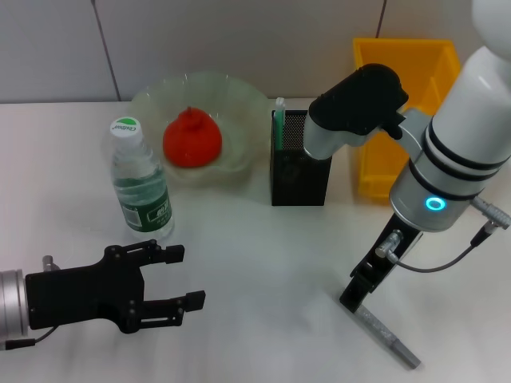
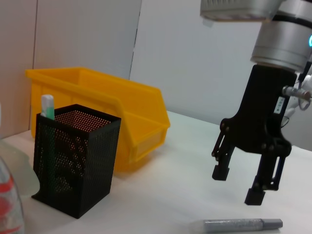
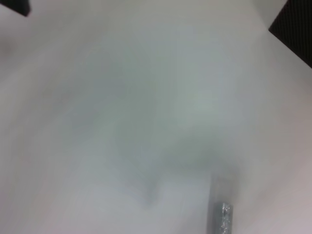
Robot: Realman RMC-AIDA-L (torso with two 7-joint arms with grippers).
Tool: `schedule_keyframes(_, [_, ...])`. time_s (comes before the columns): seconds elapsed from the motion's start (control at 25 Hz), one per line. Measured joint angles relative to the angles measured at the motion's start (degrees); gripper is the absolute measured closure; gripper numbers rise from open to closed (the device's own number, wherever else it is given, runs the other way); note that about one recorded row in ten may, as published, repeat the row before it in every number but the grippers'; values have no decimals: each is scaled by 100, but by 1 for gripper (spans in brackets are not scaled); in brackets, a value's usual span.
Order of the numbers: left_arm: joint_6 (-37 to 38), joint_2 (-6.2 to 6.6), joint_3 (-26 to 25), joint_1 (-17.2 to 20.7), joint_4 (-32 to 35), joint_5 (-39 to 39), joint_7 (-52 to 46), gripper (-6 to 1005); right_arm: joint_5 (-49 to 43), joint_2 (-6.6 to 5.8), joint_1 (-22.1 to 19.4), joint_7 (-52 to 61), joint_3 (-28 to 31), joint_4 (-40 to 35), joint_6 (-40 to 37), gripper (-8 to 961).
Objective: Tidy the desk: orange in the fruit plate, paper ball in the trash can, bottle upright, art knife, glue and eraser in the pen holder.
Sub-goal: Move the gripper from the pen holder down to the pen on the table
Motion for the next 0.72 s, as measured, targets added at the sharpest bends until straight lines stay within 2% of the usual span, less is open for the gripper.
schedule_keyframes(0.6, [-32,-14,0,13,-4,16,9,184,49,5,55,79,-296,860,579,211])
schedule_keyframes(0.72, [-34,-16,0,16,-4,13,35,184,59,13,59,79,-312,931,685,315])
